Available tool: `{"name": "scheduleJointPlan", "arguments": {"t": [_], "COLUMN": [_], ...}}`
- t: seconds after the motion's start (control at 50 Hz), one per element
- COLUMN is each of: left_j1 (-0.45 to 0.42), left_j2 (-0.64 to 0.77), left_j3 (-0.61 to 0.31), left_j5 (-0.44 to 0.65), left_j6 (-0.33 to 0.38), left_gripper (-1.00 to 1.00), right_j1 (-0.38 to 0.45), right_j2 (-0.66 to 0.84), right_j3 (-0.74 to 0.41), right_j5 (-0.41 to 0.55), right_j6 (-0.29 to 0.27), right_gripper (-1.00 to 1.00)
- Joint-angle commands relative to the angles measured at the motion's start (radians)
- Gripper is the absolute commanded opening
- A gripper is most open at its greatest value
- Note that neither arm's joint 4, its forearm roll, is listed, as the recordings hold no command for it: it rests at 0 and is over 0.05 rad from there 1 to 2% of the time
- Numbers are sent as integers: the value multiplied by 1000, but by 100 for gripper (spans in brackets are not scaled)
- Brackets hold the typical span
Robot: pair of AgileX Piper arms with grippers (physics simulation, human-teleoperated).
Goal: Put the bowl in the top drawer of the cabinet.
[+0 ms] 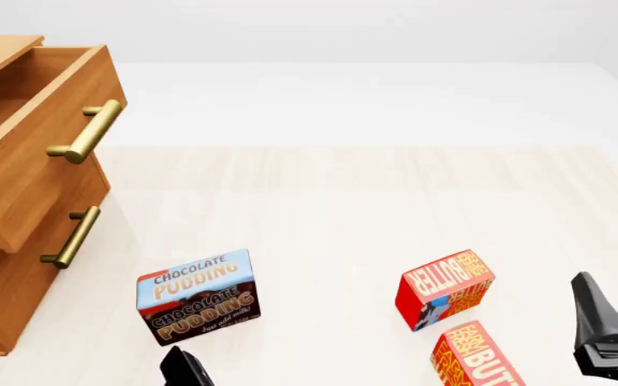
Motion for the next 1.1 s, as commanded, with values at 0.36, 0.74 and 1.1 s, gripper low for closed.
{"name": "scheduleJointPlan", "arguments": {"t": [0.36,0.74,1.1], "left_j1": [-42,75,161], "left_j2": [-140,-320,-538], "left_j3": [-113,-161,-244], "left_j5": [229,408,563], "left_j6": [72,181,258], "left_gripper": [-100,-100,-100], "right_j1": [17,28,23], "right_j2": [-25,-39,-39], "right_j3": [-1,-1,-1], "right_j5": [13,19,19], "right_j6": [8,11,9], "right_gripper": [100,100,100]}}
